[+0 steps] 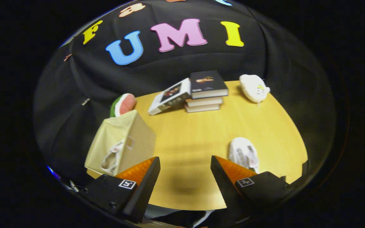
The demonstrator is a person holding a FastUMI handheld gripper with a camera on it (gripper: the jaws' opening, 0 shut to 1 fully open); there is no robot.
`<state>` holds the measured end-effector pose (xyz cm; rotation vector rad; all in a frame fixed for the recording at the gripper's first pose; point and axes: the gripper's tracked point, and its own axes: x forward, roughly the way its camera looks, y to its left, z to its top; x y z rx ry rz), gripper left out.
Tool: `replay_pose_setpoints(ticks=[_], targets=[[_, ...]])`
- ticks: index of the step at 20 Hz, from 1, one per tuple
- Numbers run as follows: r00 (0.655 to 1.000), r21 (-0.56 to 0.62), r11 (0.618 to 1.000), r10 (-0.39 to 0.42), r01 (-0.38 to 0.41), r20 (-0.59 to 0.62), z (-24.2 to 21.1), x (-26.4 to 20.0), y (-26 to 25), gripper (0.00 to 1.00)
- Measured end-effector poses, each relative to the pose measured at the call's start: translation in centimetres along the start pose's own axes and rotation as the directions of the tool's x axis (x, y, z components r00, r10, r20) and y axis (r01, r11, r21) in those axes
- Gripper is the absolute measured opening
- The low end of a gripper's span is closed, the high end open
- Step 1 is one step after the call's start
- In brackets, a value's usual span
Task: Open the storage box then place both shoes into the box .Put the left shoe in first, then the right shoe, with the right side of both shoes facing outward in a uniform manner.
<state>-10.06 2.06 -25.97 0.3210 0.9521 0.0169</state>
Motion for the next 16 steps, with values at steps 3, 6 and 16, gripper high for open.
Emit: replay_pose_setpoints(ticks=[3,6,16], targets=[[0.991,-0.029,0.992,-0.124,0.122,-0.051,-3.4,0.2,-8.3,0.98],[0.980,-0.061,0.984,-0.171,0.165,-0.100,-5.7,1.4,-12.6,0.92],[0.976,-0.089,0.988,-0.136,0.122,-0.171,-6.6,11.6,-14.5,0.52]])
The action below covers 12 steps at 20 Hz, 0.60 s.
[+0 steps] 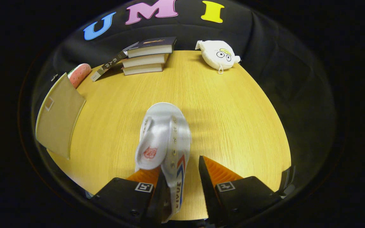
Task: Open the storage box then place both shoes into the box .Put the left shoe in first, then the right shoe, with the right side of both shoes facing outward in a uniform manner.
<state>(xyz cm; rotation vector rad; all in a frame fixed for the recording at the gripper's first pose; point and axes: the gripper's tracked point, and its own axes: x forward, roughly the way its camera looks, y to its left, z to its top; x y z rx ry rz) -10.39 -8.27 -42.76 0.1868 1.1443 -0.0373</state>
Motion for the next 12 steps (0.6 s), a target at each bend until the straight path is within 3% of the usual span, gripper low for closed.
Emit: replay_pose_setpoints(ticks=[2,3,6,12], targets=[[0.998,0.017,0.998,-0.053,0.052,0.028,0.4,-0.1,-1.2,0.34],[0.998,0.051,0.997,-0.063,0.062,0.014,0.1,-0.1,-1.6,0.13],[1.000,0.168,0.986,-0.021,0.023,-0.012,0.4,-2.3,-0.3,0.05],[0.996,0.232,0.971,0.046,-0.064,0.082,6.7,-10.5,6.2,0.05]])
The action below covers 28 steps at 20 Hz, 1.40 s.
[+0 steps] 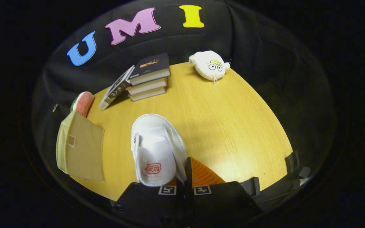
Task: Open the storage box then place both shoes into the box .Put the left shoe in first, then the right shoe, with the right side of both shoes facing outward in a uniform manner.
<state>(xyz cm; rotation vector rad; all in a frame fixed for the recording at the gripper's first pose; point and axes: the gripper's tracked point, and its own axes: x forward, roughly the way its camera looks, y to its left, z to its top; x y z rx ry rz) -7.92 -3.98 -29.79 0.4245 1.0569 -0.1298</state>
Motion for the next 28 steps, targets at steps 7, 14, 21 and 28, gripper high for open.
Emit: replay_pose_setpoints(ticks=[7,14,21,28], targets=[[0.991,0.072,0.989,0.134,-0.132,-0.026,2.6,-4.6,15.4,0.05],[0.980,0.076,0.979,0.193,-0.188,-0.056,1.7,-2.3,28.5,0.05],[0.992,0.050,0.992,0.115,-0.112,-0.044,-1.5,2.9,32.8,0.05],[0.997,0.044,0.997,0.066,-0.064,-0.051,-2.7,2.2,32.5,0.06]])
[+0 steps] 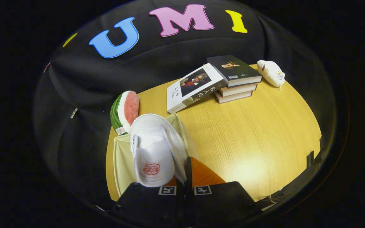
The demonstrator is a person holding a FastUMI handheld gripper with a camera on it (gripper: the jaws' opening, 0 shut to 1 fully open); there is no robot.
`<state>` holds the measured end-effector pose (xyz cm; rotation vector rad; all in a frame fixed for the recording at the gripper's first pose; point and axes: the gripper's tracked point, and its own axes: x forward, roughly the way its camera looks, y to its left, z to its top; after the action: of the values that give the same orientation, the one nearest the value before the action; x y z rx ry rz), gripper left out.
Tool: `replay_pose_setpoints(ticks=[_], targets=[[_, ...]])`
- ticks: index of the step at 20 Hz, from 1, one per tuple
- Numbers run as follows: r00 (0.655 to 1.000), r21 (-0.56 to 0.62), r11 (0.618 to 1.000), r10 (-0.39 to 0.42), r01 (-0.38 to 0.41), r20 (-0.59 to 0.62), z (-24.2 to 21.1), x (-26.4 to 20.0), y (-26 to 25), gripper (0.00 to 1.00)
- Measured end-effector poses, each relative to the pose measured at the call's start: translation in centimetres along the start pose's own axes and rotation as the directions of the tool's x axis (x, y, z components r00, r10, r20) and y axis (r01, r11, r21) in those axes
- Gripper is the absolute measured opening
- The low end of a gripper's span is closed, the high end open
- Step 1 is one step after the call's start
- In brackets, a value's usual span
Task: Open the storage box then place both shoes into the box .Put the left shoe in first, then the right shoe, with the right side of both shoes facing outward in a uniform manner.
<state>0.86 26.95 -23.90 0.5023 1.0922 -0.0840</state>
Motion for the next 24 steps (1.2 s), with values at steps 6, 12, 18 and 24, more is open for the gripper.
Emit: replay_pose_setpoints(ticks=[6,12,18,24], targets=[[1.000,0.012,1.000,-0.028,0.028,-0.010,-0.4,-0.1,-0.1,0.06],[0.999,0.023,0.999,-0.027,0.028,-0.032,-1.4,-0.3,0.2,0.11],[0.993,-0.018,0.997,0.082,-0.081,0.090,2.1,-2.5,2.6,0.97],[0.982,-0.087,0.989,0.128,-0.116,0.142,2.9,-3.6,2.3,0.99]])
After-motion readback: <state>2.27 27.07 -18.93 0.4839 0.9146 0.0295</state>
